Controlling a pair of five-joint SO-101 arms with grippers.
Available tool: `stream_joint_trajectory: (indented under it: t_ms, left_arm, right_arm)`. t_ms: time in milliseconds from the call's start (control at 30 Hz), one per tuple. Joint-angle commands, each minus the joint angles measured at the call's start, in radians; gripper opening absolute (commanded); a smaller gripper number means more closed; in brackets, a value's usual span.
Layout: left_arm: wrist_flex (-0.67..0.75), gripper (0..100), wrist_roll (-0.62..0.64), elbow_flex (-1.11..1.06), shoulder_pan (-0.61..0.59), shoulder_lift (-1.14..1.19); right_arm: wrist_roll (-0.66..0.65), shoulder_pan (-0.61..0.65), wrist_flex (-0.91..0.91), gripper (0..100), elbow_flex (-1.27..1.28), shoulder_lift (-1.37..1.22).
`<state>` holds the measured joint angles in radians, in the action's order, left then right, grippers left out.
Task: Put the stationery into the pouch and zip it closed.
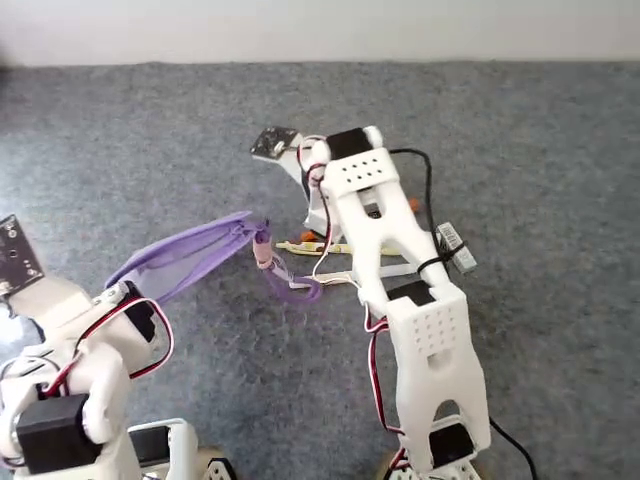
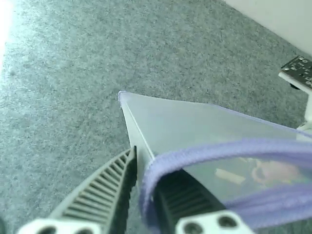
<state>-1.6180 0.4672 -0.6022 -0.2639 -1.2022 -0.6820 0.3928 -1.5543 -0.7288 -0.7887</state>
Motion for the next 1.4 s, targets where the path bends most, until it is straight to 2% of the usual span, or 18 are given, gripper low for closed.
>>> stream_joint_trajectory:
  t_ms: [0,333,400,567,667,767,1000,1133,1200,1367]
  left_arm:
    - [0.002,1,0.012,0.005,-0.003,0.009]
    - [0.002,1,0.012,0.005,-0.003,0.009]
    - [0.002,1,0.012,0.005,-0.003,0.009]
    - [0.002,1,0.012,0.005,-0.003,0.008]
    - [0.002,1,0.014,0.005,-0.003,0.008]
    - [0.002,1,0.014,0.005,-0.003,0.008]
    - [0.018,1,0.014,0.005,0.003,0.008]
    - [0.023,1,0.014,0.005,0.003,0.008]
    - [0.023,1,0.014,0.005,0.003,0.008]
    - [0.023,1,0.014,0.005,0.003,0.008]
  right_arm:
    - [-0.014,0.013,0.085,31.4,-0.049,-0.012]
    - [-0.061,-0.004,0.179,30.7,-0.049,-0.145]
    - [-0.061,-0.010,0.197,25.5,-0.051,-0.159]
    - [-0.061,-0.042,0.271,0.4,-0.051,-0.162]
    - [-0.061,-0.067,0.325,4.2,-0.051,-0.140]
    - [-0.061,-0.076,0.357,0.8,-0.051,-0.102]
    - [-0.057,-0.096,0.344,0.8,-0.051,0.048]
    - [-0.051,-0.105,0.259,0.8,-0.051,0.165]
    - [0.000,-0.107,0.211,0.8,-0.051,0.228]
    - [0.235,-0.099,0.085,0.8,-0.051,0.392]
